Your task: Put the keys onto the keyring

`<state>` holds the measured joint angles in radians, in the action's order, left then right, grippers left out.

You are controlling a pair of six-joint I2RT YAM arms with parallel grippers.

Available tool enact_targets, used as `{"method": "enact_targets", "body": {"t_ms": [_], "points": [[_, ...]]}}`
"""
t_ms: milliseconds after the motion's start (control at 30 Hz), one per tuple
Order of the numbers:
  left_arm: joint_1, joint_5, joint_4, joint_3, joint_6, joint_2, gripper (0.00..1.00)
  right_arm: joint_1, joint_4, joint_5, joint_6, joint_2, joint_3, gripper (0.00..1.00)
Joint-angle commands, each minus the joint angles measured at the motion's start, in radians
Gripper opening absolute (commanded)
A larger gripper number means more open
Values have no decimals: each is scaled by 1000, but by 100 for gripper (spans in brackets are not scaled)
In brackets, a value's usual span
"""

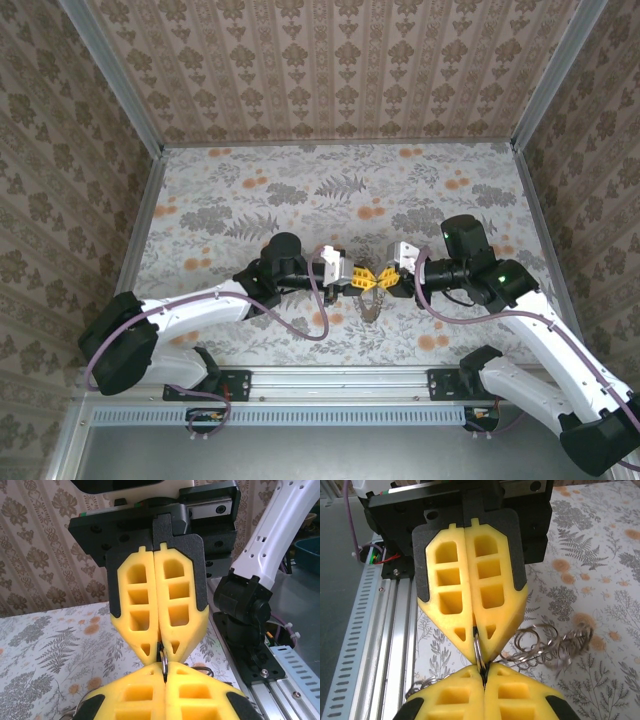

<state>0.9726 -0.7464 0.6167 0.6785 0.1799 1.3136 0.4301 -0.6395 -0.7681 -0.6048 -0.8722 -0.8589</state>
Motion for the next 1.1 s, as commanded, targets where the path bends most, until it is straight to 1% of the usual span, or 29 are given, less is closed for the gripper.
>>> {"method": "enact_targets", "body": {"t_ms": [0,67,200,267,433,600,1067], "points": [[10,22,4,30,9,-11,2,6,46,8,22,2,-1,0],[9,58,-52,37,10,-17,8,7,30,29,19,1,-17,0],[9,90,-125,46,13,-33,13,22,-40,132,-27,-5,-57,0],[9,96,-164,58,13,-36,23,33,-82,182,-56,-17,-79,0],[11,97,-217,88,15,-22,23,79,-145,278,-92,-51,-119,0],[12,87,-209,107,-10,3,24,120,-173,350,-117,-80,-139,0],[18,97,-236,129,-12,47,24,136,-170,348,-136,-85,-170,0]]}}
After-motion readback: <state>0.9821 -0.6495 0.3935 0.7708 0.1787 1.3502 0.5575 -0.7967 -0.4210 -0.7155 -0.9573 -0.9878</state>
